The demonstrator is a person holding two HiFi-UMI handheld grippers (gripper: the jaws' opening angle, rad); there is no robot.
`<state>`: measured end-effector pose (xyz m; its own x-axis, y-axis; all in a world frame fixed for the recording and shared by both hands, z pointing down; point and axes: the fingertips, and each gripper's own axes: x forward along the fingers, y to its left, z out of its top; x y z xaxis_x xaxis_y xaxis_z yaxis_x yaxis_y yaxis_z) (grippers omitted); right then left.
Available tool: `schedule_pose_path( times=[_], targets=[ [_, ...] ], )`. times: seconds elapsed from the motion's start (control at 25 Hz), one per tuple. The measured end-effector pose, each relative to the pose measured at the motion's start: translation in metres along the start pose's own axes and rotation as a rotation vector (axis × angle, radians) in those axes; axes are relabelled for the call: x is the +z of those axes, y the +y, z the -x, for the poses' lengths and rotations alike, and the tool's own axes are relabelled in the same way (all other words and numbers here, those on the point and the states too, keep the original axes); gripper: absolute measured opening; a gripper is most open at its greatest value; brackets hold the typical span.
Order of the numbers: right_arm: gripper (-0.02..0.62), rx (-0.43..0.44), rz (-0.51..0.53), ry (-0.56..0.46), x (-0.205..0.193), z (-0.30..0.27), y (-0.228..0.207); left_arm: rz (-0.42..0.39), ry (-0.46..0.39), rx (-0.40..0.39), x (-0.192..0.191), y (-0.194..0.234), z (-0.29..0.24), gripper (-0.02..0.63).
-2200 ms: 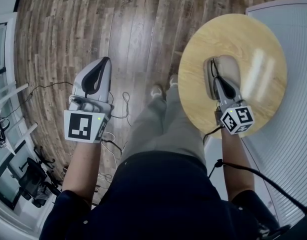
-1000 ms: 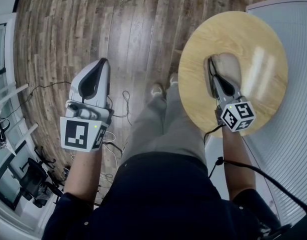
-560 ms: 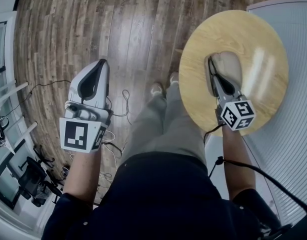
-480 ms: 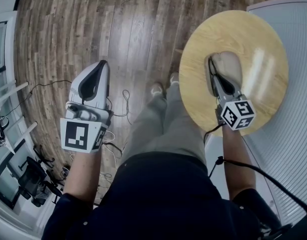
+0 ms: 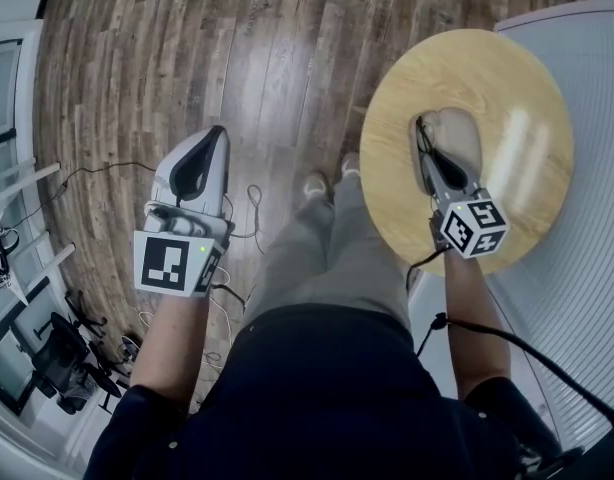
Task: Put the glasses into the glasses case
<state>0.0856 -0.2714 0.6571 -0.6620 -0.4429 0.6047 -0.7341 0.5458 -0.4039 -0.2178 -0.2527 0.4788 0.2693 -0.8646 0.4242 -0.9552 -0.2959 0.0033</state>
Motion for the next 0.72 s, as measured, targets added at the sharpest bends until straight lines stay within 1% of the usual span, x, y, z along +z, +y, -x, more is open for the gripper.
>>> schedule_pose_path(
  times=[0.2, 0.28, 0.32, 0.4, 0.52, 0.72],
  targets=[
    [0.083, 0.014, 0.000, -0.010, 0.002, 0.006, 0.001, -0.016, 0.011, 0.013, 0.003, -0.003, 0.005, 0.003],
    [0.105, 0.019, 0.000, -0.012, 0.003, 0.008, 0.003, -0.016, 0.012, 0.019, 0.006, -0.002, 0.008, 0.003],
    [0.122, 0.020, 0.001, -0.013, 0.004, 0.009, 0.004, -0.018, 0.004, 0.017, 0.008, -0.002, 0.008, 0.003],
    [0.135, 0.020, 0.002, -0.018, 0.006, 0.010, 0.006, -0.025, -0.024, 0.008, 0.014, -0.003, 0.009, 0.003],
    [0.146, 0.018, 0.007, -0.028, 0.008, 0.016, 0.007, -0.033, -0.058, 0.004, 0.025, -0.006, 0.009, 0.003],
    [0.150, 0.012, 0.020, -0.051, 0.015, 0.027, 0.014, -0.050, -0.086, -0.003, 0.040, -0.011, 0.015, 0.003]
  ],
)
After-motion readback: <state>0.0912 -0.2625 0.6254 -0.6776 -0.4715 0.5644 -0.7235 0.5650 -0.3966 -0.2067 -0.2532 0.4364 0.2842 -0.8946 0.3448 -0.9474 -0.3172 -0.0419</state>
